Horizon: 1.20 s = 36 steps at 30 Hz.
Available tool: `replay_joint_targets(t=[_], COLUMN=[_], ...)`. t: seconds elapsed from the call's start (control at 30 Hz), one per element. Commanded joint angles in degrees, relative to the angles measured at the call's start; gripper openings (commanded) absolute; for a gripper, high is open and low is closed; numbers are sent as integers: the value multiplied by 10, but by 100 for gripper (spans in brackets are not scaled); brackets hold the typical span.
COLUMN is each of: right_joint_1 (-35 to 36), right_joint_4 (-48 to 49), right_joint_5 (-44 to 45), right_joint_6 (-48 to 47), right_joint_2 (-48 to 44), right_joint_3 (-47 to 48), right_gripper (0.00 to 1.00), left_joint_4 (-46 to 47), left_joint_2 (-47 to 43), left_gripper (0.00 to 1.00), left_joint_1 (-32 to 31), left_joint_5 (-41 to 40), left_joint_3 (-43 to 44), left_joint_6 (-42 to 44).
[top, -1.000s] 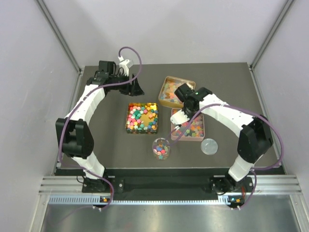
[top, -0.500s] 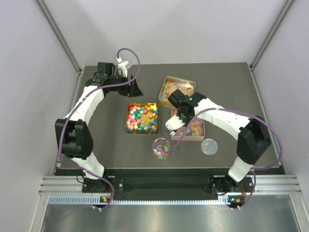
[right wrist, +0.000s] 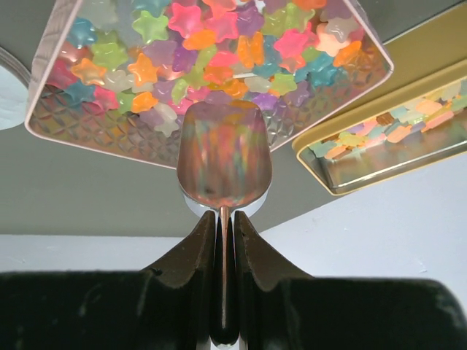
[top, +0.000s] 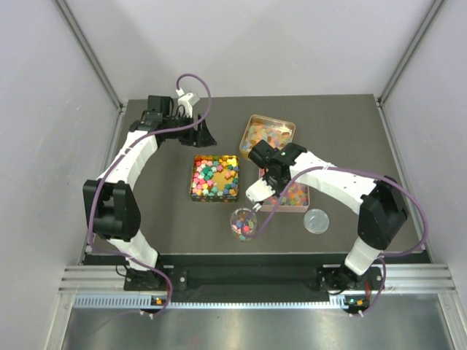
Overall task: Pack the candies
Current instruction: Scoop the fake candies from the storage box.
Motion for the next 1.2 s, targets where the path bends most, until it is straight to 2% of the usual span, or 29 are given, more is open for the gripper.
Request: replay_joint_targets(t=[0.0,0.47,0.9,1.17], right_joint_1=[-7,-76,-35,-44], right_joint_4=[-1,41,-62,-41], right_joint_5=[9,22,-75,-98], right_joint_6=[-14,-64,-35,-24], right_joint_2=[-24,-1,-10,-3], right_joint_3=[21,-15,59,34], right_gripper=[0,0,0,0], left_joint_4=[43,41,41,25], left_joint_2=[-28,-35,-16,8], left_gripper=[75,75,75,75], left_joint_1=[1,4,6,7], left_joint_5=[13,5,7,-1], left_joint_3=[-2,-11,-2,19], left_joint_6=[-11,-6,-5,9])
